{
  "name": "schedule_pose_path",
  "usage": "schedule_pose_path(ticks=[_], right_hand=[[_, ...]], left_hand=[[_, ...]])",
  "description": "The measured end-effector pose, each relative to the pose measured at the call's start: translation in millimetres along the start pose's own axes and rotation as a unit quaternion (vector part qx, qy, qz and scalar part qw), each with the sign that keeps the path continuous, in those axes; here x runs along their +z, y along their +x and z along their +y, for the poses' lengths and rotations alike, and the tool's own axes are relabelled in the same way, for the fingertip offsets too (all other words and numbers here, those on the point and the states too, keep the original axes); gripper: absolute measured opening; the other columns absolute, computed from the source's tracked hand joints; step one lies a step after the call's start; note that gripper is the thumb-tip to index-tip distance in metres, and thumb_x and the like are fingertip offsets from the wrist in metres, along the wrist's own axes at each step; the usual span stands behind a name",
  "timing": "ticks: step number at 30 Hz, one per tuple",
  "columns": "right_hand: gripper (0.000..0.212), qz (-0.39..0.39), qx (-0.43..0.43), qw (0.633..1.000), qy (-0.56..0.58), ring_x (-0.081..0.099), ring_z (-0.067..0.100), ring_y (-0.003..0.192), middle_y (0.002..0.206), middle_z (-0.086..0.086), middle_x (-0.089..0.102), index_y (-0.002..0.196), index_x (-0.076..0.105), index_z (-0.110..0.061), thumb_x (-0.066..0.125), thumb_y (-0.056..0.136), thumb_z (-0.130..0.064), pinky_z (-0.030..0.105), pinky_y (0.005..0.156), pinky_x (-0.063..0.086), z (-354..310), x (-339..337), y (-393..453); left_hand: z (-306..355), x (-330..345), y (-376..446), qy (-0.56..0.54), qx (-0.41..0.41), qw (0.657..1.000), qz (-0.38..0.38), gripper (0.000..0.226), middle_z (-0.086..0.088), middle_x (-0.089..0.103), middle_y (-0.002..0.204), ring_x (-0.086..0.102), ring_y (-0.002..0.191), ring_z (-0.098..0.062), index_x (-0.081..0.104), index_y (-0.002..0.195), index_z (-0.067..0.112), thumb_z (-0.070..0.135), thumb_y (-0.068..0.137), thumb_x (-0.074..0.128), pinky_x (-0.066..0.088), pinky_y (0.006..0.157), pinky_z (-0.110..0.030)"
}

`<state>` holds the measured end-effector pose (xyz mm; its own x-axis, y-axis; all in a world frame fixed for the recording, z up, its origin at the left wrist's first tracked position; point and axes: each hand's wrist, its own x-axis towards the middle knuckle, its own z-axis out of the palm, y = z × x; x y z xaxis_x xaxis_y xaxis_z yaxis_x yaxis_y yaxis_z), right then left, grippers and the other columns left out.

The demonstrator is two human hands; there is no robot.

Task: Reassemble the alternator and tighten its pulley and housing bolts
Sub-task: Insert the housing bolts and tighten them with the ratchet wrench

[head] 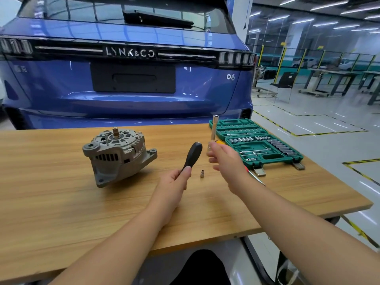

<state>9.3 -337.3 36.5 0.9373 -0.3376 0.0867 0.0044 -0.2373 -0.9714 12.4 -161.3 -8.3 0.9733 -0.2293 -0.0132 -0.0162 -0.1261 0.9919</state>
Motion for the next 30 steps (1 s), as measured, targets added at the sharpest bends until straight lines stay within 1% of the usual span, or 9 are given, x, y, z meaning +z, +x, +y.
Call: schedule_pose_path(ticks=[2,5,7,10,13,16,18,22,30], right_hand=[[0.048,-0.068,0.043,0.992,0.099,0.07,0.014,0.1,0.098,-0.007,0.075,0.107,0.063,-0.032,0.061,0.077,-0.07,0.039,0.087,0.056,-12,17,-11],[0.023,-0.032,0.059,0.975,0.211,0.075,0.014,0.08,0.082,-0.005,0.076,0.106,0.061,-0.023,0.06,0.096,-0.044,0.041,0.079,0.06,-25,32,-21],[0.018,0.013,0.082,0.946,0.312,0.064,0.012,0.058,0.068,-0.002,0.064,0.102,0.059,-0.017,0.06,0.099,-0.035,0.034,0.066,0.055,-35,31,-21],[0.015,0.041,0.119,0.891,0.436,0.044,0.01,0.049,0.066,-0.004,0.05,0.109,0.057,-0.014,0.058,0.101,-0.027,0.029,0.057,0.045,-46,20,-14],[0.018,0.061,0.147,0.875,0.457,0.039,0.009,0.049,0.067,-0.006,0.049,0.105,0.058,-0.018,0.06,0.1,-0.035,0.026,0.053,0.04,-49,14,-13],[0.026,0.094,0.161,0.873,0.451,0.039,0.008,0.048,0.069,-0.006,0.05,0.102,0.058,-0.019,0.061,0.098,-0.044,0.024,0.048,0.04,-48,16,-15],[0.03,0.121,0.165,0.875,0.438,0.038,0.008,0.046,0.069,-0.006,0.049,0.099,0.058,-0.017,0.061,0.097,-0.047,0.024,0.046,0.04,-47,17,-16],[0.03,0.16,0.177,0.882,0.407,0.039,0.008,0.043,0.066,-0.005,0.048,0.09,0.058,-0.015,0.06,0.097,-0.045,0.024,0.043,0.04,-47,17,-16],[0.033,0.164,0.189,0.857,0.451,0.037,0.008,0.041,0.063,-0.005,0.047,0.088,0.057,-0.014,0.06,0.098,-0.046,0.023,0.043,0.038,-45,15,-5]], left_hand=[[8,10,-1,0.015,0.002,1.0,-0.017,0.032,0.01,0.057,0.066,0.049,0.065,-0.012,0.074,0.095,0.029,0.055,0.099,0.057,0.04,0.062,-0.031],[21,20,-9,0.046,0.02,0.997,-0.052,0.024,0.015,0.063,0.063,0.055,0.061,-0.002,0.073,0.094,0.03,0.048,0.1,0.059,0.042,0.064,-0.028],[26,17,-16,0.082,0.045,0.994,-0.057,0.027,0.017,0.067,0.067,0.054,0.057,0.005,0.072,0.092,0.028,0.046,0.103,0.055,0.043,0.064,-0.03],[30,7,-23,0.195,0.073,0.976,-0.064,0.036,0.007,0.071,0.076,0.058,0.065,-0.006,0.07,0.09,0.028,0.045,0.107,0.044,0.044,0.064,-0.031],[33,4,-29,0.29,0.097,0.949,-0.08,0.04,0.007,0.06,0.07,0.052,0.064,-0.01,0.061,0.083,0.028,0.042,0.11,0.036,0.038,0.06,-0.031],[35,5,-33,0.345,0.12,0.927,-0.083,0.038,0.006,0.056,0.075,0.051,0.069,-0.013,0.052,0.082,0.03,0.041,0.112,0.03,0.038,0.061,-0.034],[34,5,-34,0.364,0.126,0.919,-0.085,0.037,0.004,0.057,0.078,0.054,0.073,-0.017,0.048,0.083,0.031,0.041,0.112,0.028,0.041,0.066,-0.037],[34,9,-35,0.389,0.125,0.909,-0.083,0.038,0.004,0.057,0.076,0.052,0.069,-0.016,0.045,0.081,0.032,0.043,0.111,0.025,0.038,0.06,-0.034],[42,10,-26,0.433,0.135,0.888,-0.073,0.041,0.004,0.055,0.076,0.051,0.069,-0.017,0.043,0.078,0.031,0.043,0.112,0.024,0.037,0.061,-0.038]])
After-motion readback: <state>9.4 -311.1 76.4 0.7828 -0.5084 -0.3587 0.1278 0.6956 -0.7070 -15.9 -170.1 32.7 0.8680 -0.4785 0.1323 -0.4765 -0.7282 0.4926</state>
